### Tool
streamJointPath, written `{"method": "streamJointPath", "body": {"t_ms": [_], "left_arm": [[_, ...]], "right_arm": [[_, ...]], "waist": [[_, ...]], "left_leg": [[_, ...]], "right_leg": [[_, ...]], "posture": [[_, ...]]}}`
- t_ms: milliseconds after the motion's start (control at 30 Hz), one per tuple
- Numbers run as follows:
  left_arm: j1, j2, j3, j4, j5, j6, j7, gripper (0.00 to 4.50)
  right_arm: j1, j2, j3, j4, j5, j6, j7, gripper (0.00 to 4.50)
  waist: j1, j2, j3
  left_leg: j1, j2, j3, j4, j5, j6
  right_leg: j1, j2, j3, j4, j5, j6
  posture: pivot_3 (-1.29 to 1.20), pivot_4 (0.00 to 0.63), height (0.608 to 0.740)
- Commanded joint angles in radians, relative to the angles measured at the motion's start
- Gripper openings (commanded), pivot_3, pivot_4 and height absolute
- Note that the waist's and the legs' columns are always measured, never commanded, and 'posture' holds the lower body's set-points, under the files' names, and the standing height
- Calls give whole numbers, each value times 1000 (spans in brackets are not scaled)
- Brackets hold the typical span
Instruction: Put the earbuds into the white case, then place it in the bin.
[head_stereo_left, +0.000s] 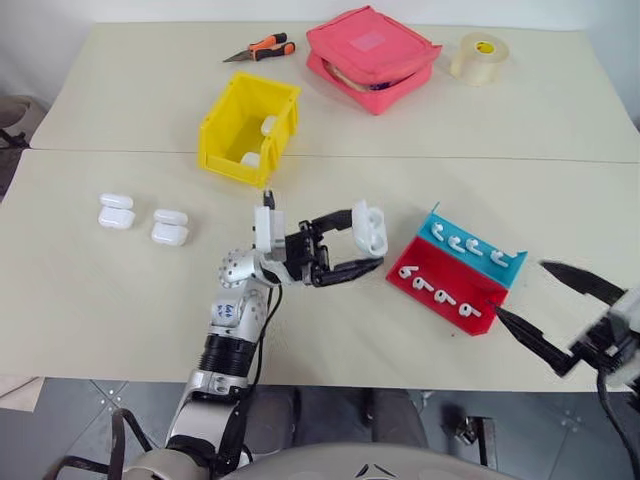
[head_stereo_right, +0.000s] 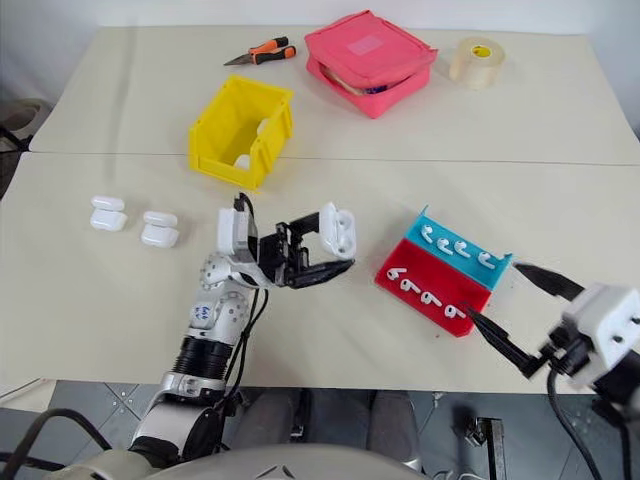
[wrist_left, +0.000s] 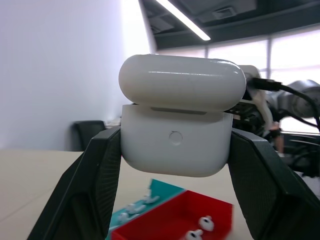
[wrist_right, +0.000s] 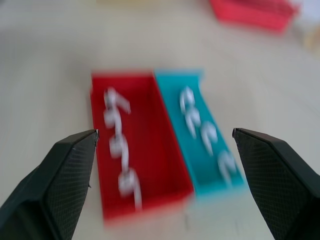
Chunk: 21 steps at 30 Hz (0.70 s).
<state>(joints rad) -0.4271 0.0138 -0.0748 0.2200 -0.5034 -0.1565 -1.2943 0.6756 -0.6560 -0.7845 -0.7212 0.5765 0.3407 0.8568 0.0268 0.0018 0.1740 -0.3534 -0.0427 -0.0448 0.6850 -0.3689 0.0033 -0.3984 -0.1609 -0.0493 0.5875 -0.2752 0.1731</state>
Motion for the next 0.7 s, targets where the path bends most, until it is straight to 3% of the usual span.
{"method": "streamJointPath", "body": {"t_ms": [33,133,267,500,700], "left_arm": [[-10,-8,-21,-1,-11,-35,-32,2812],[-9,-2,-33,-6,-2,-47,-36,2812],[-10,3,-39,-2,14,-70,-22,2812],[6,17,-44,-30,14,-67,16,2812],[41,27,-64,-90,16,-50,64,2812]], "right_arm": [[94,-30,-110,-36,-8,86,7,4500],[132,-62,-126,-48,-42,101,28,4500],[-13,-203,-96,-94,106,288,-37,4500],[-339,-491,242,-106,162,612,-193,4500],[-595,-558,501,-56,205,784,-234,4500]], "waist": [[0,0,0],[0,0,0],[-4,1,0],[9,2,-1],[20,1,-1]], "left_leg": [[1,0,0,0,0,1],[1,0,-1,0,-1,2],[2,0,-1,0,-1,2],[0,0,-3,2,-1,2],[-3,0,-5,8,-4,3]], "right_leg": [[1,0,0,-1,0,0],[3,0,0,-2,0,0],[3,0,1,-2,1,1],[2,-1,-3,-2,1,1],[2,-1,-4,-3,1,1]], "posture": [[0,150,740],[0,150,740],[0,150,740],[0,150,740],[0,150,740]]}}
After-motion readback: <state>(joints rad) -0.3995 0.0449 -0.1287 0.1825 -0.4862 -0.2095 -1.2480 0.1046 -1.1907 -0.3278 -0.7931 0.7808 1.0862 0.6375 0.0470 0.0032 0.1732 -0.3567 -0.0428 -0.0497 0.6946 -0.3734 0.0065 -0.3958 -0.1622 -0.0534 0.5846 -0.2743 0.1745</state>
